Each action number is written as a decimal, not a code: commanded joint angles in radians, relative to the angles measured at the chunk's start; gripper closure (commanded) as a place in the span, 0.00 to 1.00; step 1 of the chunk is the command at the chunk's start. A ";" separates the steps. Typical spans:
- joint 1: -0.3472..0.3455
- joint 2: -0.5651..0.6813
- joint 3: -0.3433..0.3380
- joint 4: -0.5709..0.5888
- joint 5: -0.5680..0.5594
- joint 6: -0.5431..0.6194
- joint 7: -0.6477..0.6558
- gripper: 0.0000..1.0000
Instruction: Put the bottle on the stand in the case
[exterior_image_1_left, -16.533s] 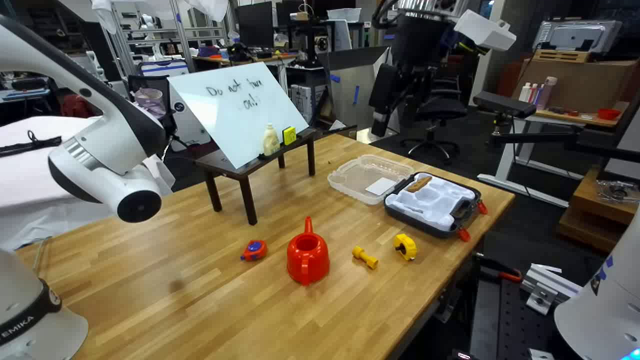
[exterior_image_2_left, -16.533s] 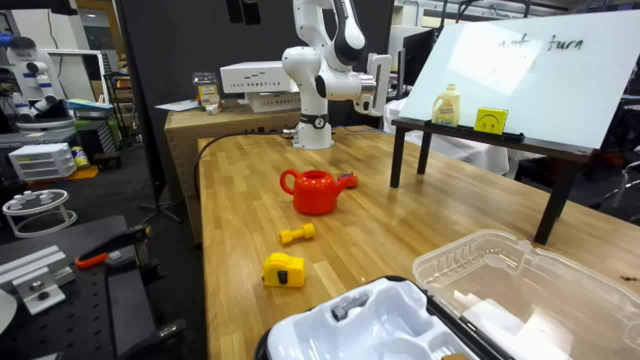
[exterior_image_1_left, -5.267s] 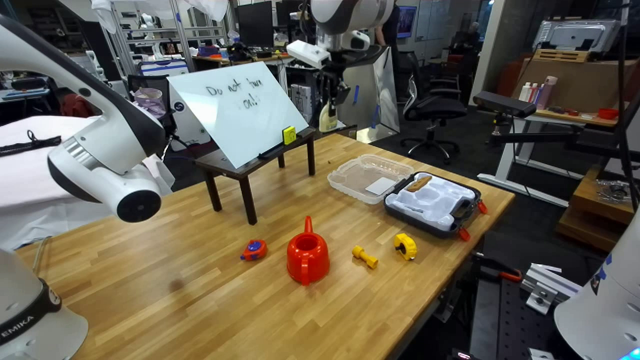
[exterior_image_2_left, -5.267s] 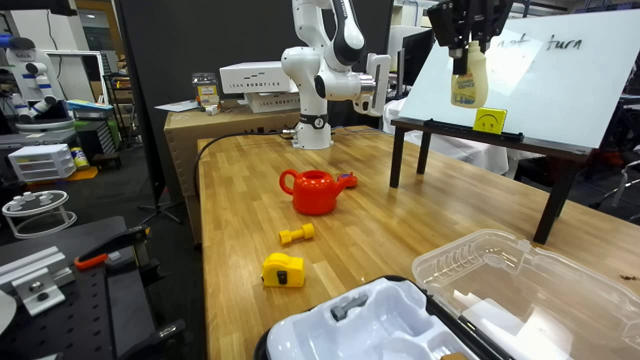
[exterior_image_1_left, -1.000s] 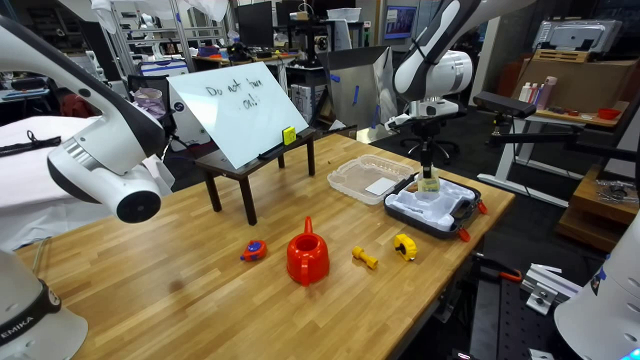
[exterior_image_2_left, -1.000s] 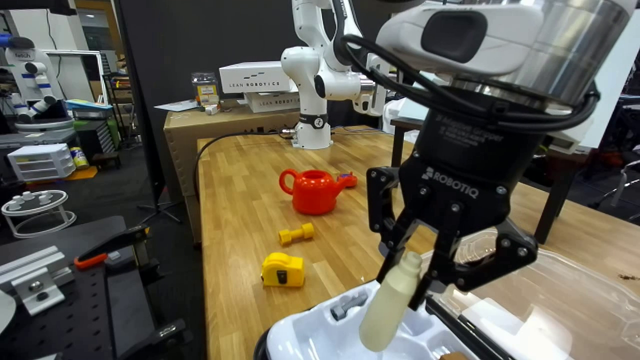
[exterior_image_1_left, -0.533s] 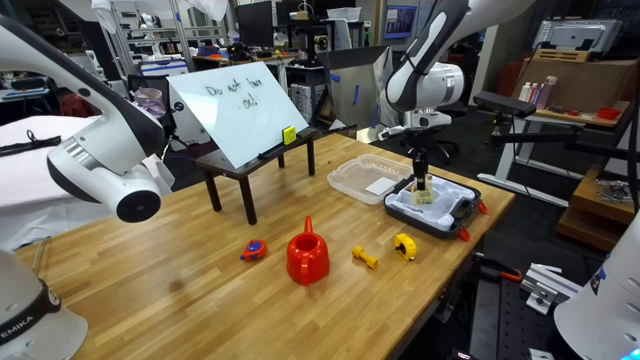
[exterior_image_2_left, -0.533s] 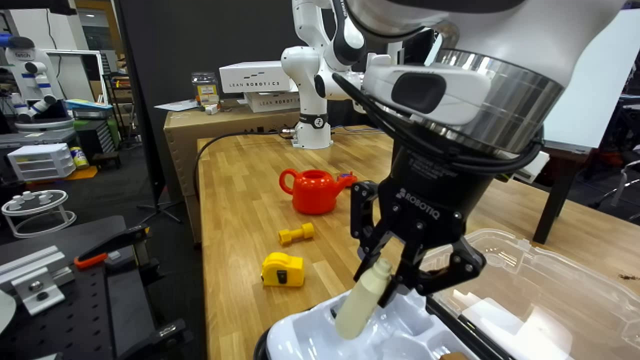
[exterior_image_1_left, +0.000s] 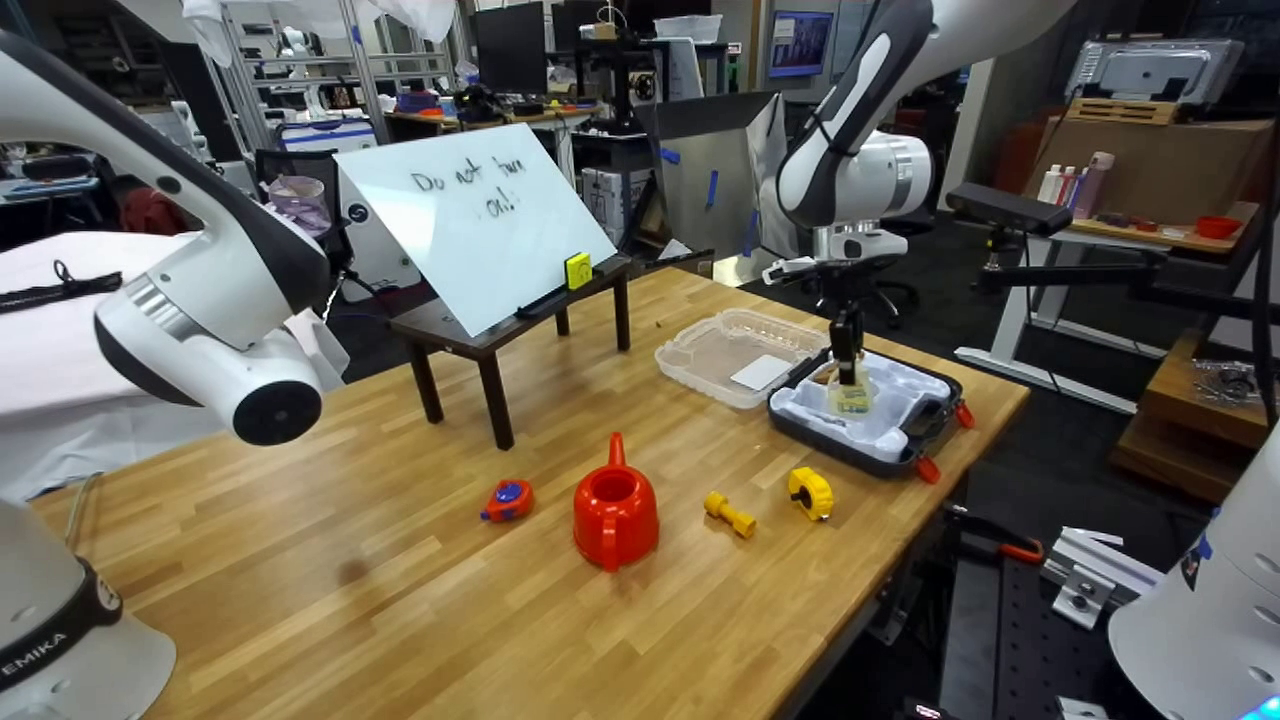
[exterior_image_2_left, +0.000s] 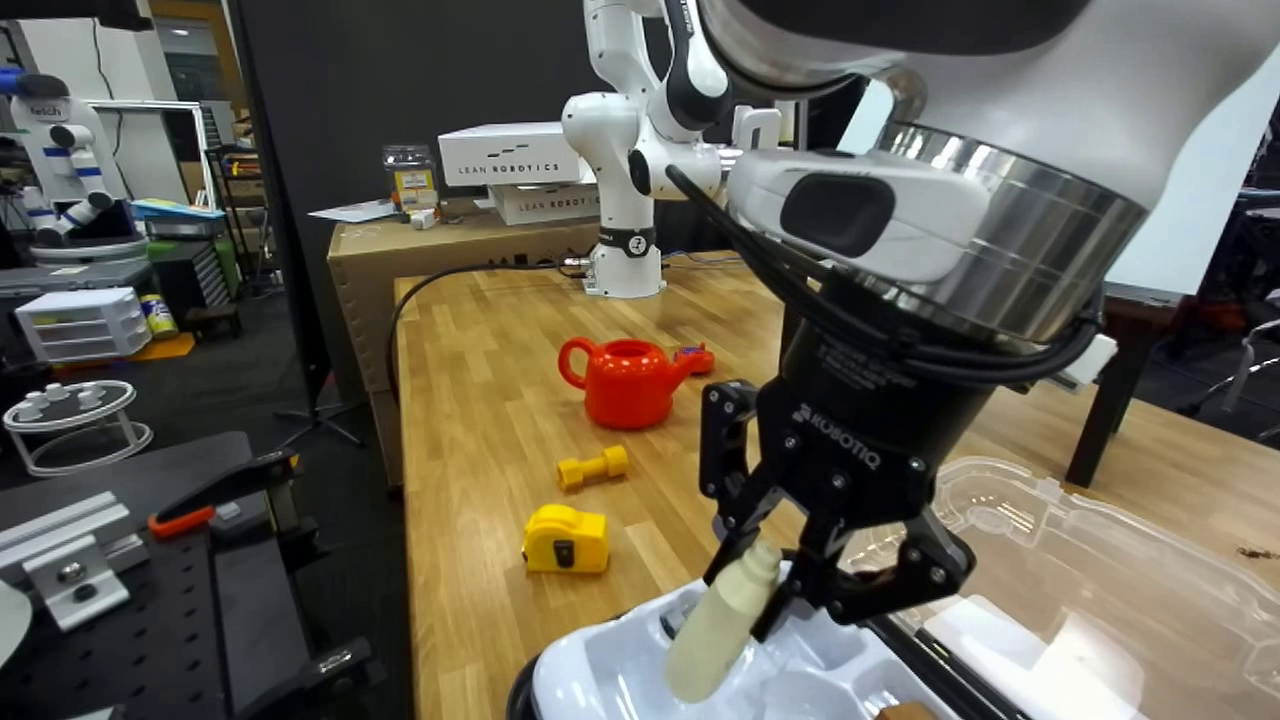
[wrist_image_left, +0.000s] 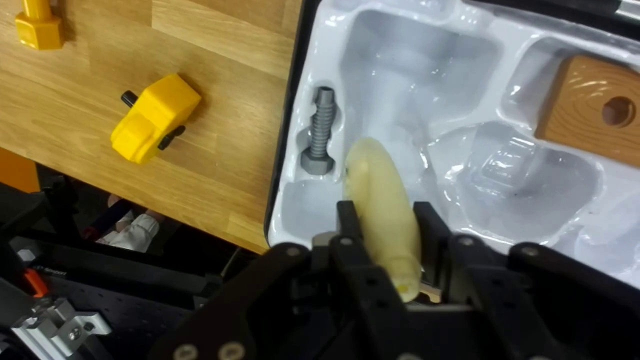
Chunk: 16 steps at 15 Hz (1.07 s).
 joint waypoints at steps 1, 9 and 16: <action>-0.021 0.014 0.004 0.020 0.034 -0.020 -0.023 0.92; -0.026 0.065 0.018 0.046 0.075 -0.025 -0.033 0.92; -0.031 0.074 0.010 0.056 0.072 -0.019 -0.040 0.37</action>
